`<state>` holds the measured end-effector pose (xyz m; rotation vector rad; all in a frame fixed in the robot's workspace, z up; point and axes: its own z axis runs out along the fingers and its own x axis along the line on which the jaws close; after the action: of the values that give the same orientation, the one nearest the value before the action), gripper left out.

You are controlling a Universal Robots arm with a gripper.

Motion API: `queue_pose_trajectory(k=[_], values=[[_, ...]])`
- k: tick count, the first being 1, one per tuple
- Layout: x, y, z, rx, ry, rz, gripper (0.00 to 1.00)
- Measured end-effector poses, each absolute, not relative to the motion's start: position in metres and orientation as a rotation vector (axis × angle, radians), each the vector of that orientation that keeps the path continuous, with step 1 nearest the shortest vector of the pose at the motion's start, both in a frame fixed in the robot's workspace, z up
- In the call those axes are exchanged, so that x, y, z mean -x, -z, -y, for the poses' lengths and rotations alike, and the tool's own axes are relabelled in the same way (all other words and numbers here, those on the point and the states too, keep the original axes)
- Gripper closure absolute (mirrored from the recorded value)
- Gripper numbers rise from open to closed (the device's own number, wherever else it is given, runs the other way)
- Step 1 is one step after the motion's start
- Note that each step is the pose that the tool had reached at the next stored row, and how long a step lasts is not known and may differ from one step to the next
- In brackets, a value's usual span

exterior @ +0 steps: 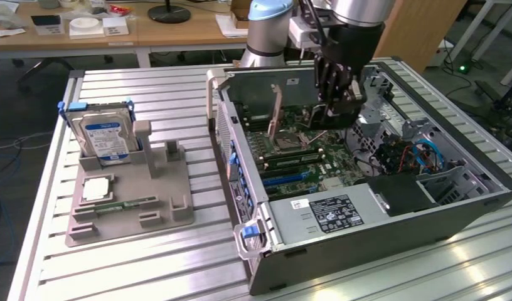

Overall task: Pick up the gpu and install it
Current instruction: 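Insert the gpu into the slot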

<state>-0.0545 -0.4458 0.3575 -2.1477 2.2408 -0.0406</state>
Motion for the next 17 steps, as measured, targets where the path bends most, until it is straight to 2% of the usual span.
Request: queue_pose_trajectory(k=[17], values=[[0.060,-0.338,0.455,2.174,0.035,-2.219,0.73]])
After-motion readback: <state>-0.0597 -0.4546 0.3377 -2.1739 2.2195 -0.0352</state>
